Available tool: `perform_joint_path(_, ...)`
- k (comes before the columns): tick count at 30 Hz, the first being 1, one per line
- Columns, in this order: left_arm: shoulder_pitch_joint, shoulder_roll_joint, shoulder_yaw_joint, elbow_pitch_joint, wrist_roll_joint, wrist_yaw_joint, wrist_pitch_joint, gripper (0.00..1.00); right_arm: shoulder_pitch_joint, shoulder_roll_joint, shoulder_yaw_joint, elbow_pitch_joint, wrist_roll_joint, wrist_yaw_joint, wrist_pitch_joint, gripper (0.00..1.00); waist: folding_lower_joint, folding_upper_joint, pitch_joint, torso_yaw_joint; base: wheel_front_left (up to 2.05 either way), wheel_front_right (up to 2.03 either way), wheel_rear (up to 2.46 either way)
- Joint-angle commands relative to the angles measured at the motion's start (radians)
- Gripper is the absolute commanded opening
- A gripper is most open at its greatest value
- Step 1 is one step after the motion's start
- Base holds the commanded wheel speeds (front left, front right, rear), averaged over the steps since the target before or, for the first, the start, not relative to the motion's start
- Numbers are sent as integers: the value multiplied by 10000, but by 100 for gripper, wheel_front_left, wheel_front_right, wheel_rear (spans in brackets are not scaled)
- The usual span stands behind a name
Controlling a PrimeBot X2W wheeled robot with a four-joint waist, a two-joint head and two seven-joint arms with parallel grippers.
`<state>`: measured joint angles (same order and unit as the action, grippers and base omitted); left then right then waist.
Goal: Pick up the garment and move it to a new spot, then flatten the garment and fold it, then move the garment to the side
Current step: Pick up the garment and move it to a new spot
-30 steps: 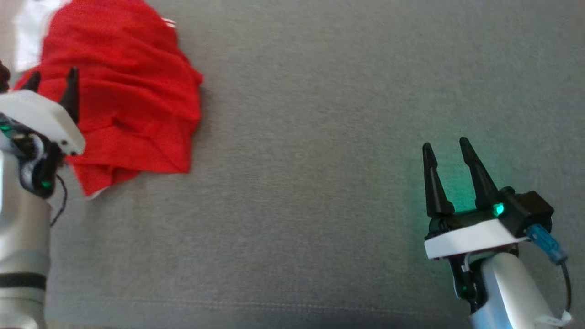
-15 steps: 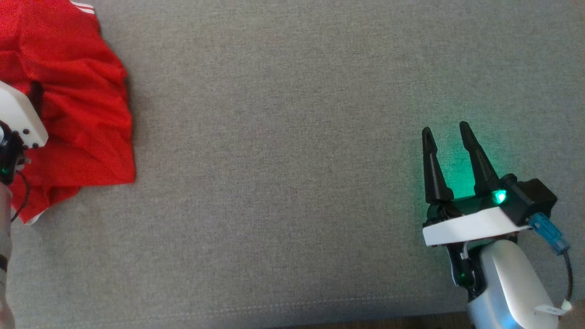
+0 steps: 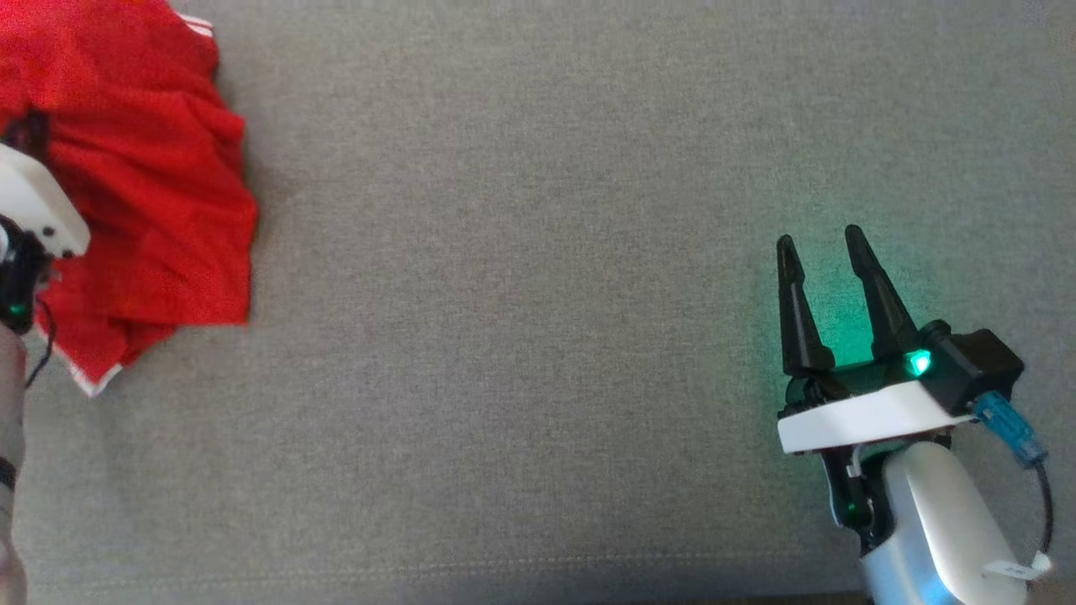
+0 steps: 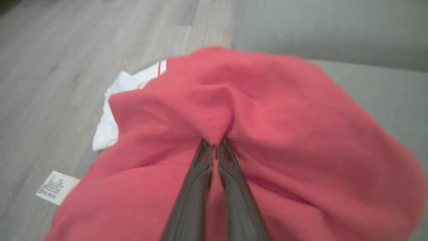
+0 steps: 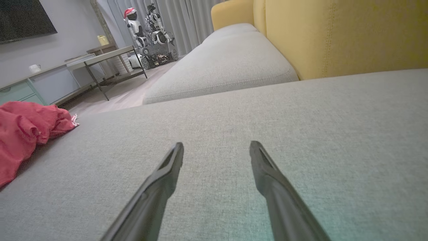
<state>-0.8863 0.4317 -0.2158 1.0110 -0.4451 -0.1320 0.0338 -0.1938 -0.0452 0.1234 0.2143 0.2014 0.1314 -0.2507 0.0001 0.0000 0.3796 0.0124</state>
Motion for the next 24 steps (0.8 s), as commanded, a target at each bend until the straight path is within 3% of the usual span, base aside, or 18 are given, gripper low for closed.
perform_joint_path(1, -612, 620, 326, -297, -131, 14, -349, 0, -19, -50, 238, -205, 64, -7, -109, 100, -1, 0, -236, 102, 0, 0, 0)
perform_joint_path(9, -879, 583, 557, -856, -489, 21, -1678, 0, 206, -50, 293, 18, 255, -7, -110, 100, -1, 0, -1167, 344, 0, 0, 0)
perform_joint_path(14, -1008, 489, 766, -1602, -661, 253, -2140, 0, 386, -50, 325, 127, 419, -7, -110, 100, -1, 0, -1708, 411, 0, 0, 0)
perform_joint_path(24, -812, 59, 732, -3931, -882, 796, -1690, 0, 509, -50, 305, 67, 655, -7, -110, 100, -1, 0, -2327, 117, 0, 0, 0)
